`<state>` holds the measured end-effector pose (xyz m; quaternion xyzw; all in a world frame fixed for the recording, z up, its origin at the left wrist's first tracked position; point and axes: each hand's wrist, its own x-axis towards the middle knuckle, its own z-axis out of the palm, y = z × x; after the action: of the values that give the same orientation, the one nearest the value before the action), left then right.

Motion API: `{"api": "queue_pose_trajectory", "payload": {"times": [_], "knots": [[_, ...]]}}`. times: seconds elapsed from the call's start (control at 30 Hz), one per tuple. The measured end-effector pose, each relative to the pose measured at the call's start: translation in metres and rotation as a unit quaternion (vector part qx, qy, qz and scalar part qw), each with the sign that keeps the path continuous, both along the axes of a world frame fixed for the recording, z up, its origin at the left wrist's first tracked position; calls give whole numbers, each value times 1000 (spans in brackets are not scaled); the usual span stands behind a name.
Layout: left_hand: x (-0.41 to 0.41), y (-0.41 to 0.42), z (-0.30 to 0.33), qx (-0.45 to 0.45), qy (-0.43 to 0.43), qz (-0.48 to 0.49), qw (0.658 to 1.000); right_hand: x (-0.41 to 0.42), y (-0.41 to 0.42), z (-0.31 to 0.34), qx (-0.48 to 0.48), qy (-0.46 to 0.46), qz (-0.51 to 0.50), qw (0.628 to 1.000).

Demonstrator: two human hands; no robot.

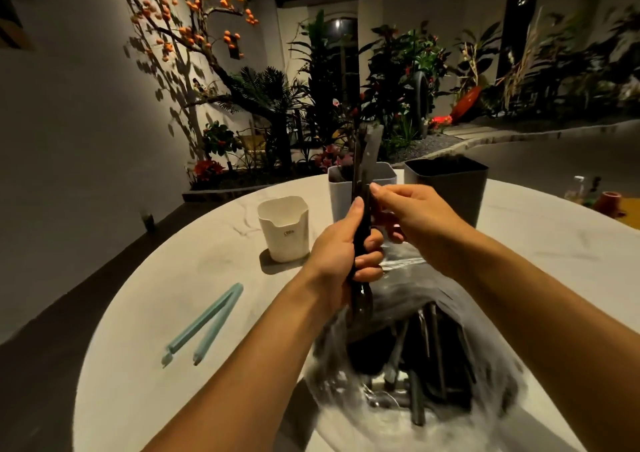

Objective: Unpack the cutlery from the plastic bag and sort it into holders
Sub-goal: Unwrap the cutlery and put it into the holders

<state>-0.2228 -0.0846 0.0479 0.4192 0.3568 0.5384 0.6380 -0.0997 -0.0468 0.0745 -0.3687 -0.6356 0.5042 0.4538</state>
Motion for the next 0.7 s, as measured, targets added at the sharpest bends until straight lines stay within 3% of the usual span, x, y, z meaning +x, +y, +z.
{"api": "queue_pose_trajectory", "payload": {"times": [0.23, 0.7], "knots": [[27, -12, -22, 23, 39, 19, 999, 35, -13, -30, 1, 63, -25, 998], [18, -27, -34, 10, 64, -27, 998, 54, -29, -38, 1, 58, -49, 997]]}}
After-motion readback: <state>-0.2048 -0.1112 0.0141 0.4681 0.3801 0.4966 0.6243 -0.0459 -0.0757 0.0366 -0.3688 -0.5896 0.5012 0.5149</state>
